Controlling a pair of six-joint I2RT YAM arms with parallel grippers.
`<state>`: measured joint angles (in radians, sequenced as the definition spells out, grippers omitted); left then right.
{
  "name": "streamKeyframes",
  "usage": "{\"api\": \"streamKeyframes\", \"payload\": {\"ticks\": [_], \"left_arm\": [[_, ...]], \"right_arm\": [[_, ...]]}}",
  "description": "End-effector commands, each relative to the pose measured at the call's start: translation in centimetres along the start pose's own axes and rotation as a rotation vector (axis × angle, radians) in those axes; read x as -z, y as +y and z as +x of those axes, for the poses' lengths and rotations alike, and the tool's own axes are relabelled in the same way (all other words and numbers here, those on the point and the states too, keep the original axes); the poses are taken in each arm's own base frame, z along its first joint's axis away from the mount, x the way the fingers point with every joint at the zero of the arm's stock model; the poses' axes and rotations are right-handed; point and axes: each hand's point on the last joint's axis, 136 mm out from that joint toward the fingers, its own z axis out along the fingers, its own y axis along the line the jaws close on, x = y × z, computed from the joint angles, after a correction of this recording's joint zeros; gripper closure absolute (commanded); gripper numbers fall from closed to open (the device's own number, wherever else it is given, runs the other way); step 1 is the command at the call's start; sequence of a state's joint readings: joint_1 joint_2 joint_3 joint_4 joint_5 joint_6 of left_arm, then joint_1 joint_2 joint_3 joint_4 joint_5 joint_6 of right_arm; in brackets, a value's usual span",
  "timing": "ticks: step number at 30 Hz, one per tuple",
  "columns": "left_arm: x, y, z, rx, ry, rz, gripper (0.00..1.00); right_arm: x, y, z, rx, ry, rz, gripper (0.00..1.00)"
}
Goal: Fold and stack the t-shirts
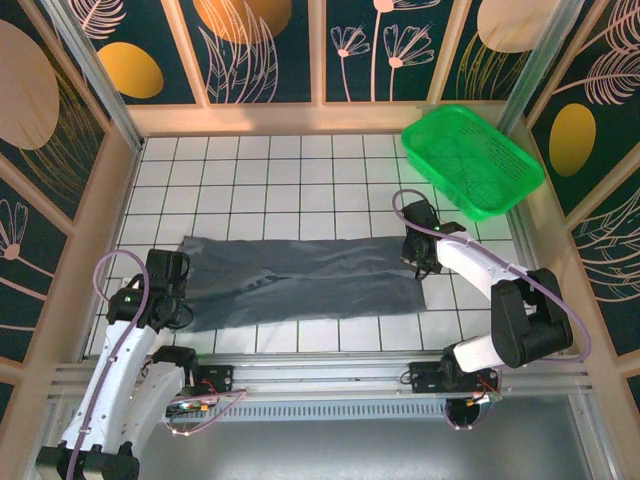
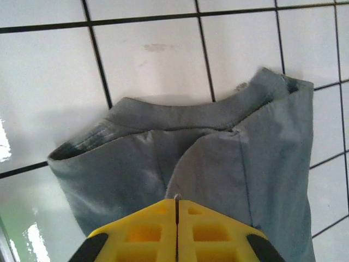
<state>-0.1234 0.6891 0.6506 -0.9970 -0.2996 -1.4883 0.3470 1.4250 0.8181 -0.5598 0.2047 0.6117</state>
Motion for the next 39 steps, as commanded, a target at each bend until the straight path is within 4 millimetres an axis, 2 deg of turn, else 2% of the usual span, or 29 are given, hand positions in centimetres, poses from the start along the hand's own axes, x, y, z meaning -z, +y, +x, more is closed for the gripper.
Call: {"api": "streamKeyframes", "payload": {"ticks": [1,4,8,13,20,23,25,26,27,28,30,31,35,39], "left_arm": [[0.2,-2.0,0.2,-0.035,0.023,0.068,1.00],[0.3,-3.0,0.4,-0.056,0.037,0.094,1.00],[0.3,-3.2,1.0,-0.063,0.071,0.096,1.00],[0.9,-1.9,1.8,-0.087,0.126,0.028,1.00],[1.8,-0.9,2.1,-0.223,0.170,-0.040,1.00],[1.1,-0.1,2.7,-0.293,0.197,-0.075,1.00],[-0.1,0.2,4.1,-0.343,0.258,-0.071,1.00],[-0.6,0.0,4.8,-0.363,0.291,-0.060,0.99],[-1.2,0.0,5.6,-0.381,0.328,-0.055,0.88],[-1.4,-0.3,6.1,-0.390,0.353,-0.051,0.73],[-1.3,-1.5,6.0,-0.389,0.348,-0.033,0.47],[-1.0,-2.6,5.4,-0.386,0.319,-0.014,0.41],[0.1,-7.5,3.4,-0.374,0.225,0.075,0.39],[-1.9,-11.8,1.5,-0.340,0.194,0.098,0.40]], "right_arm": [[0.9,0.1,-0.7,-0.017,-0.024,0.004,0.78],[0.7,0.9,-1.0,-0.017,-0.022,-0.021,0.77],[0.1,2.5,-1.3,-0.008,-0.003,-0.075,0.77],[-0.9,3.3,-2.2,0.000,0.006,-0.062,0.78],[-1.8,4.1,-3.1,-0.001,0.006,-0.055,0.78],[-2.1,4.1,-3.0,-0.003,0.012,-0.049,0.78],[-2.4,4.2,-2.9,-0.008,0.022,-0.055,0.78],[-2.6,4.3,-2.7,-0.008,0.028,-0.059,0.78],[-2.7,4.3,-2.6,-0.011,0.036,-0.063,0.78],[-3.0,4.4,-2.5,-0.019,0.046,-0.067,0.78],[-3.3,4.6,-2.5,-0.027,0.056,-0.075,0.78],[-3.4,4.6,-2.6,-0.031,0.057,-0.075,0.78],[-4.0,4.8,-2.6,-0.039,0.068,-0.073,0.78],[-5.5,4.3,-2.3,-0.055,0.105,-0.047,0.78]]}}
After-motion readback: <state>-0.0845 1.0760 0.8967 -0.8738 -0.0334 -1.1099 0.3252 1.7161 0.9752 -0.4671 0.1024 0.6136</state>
